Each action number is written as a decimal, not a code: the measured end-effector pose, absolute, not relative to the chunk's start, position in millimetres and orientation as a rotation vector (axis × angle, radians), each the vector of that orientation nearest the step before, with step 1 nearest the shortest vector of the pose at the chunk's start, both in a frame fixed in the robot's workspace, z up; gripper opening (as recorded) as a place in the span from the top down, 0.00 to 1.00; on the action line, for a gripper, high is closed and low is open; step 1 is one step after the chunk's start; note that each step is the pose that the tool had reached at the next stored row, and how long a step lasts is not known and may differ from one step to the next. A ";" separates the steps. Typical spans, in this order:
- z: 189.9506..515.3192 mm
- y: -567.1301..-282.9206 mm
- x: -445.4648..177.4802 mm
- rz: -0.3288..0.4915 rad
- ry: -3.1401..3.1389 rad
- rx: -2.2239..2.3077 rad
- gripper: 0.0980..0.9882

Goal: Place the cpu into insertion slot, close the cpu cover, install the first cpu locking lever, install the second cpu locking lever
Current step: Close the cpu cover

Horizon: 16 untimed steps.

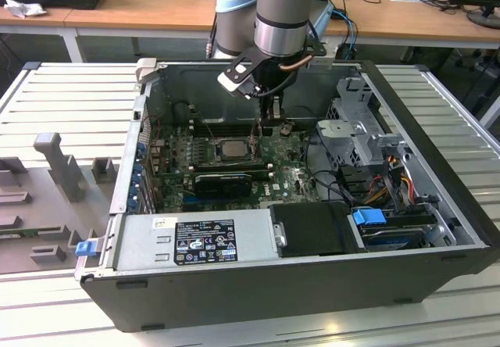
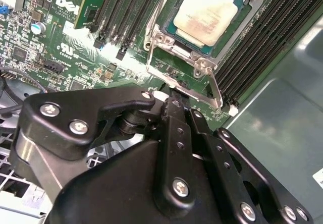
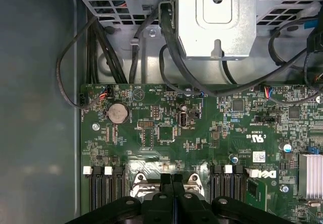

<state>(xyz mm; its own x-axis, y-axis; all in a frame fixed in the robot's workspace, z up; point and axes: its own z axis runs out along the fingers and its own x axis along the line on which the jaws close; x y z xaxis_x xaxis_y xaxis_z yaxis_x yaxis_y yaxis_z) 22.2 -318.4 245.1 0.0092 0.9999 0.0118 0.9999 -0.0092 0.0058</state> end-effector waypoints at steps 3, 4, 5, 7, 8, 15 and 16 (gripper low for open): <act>245.0 -318.3 21.5 -0.020 -2.208 -2.229 0.99; 245.0 -318.3 21.4 -0.020 -2.208 -2.229 0.99; 245.1 -318.4 21.2 -0.020 -2.208 -2.229 0.99; 245.0 -318.3 20.8 -0.020 -2.208 -2.229 0.99; 245.1 -318.3 20.6 -0.020 -2.208 -2.229 0.99; 245.1 -318.3 18.5 -0.020 -2.208 -2.229 0.99; 245.0 -318.3 18.4 -0.020 -2.208 -2.229 0.99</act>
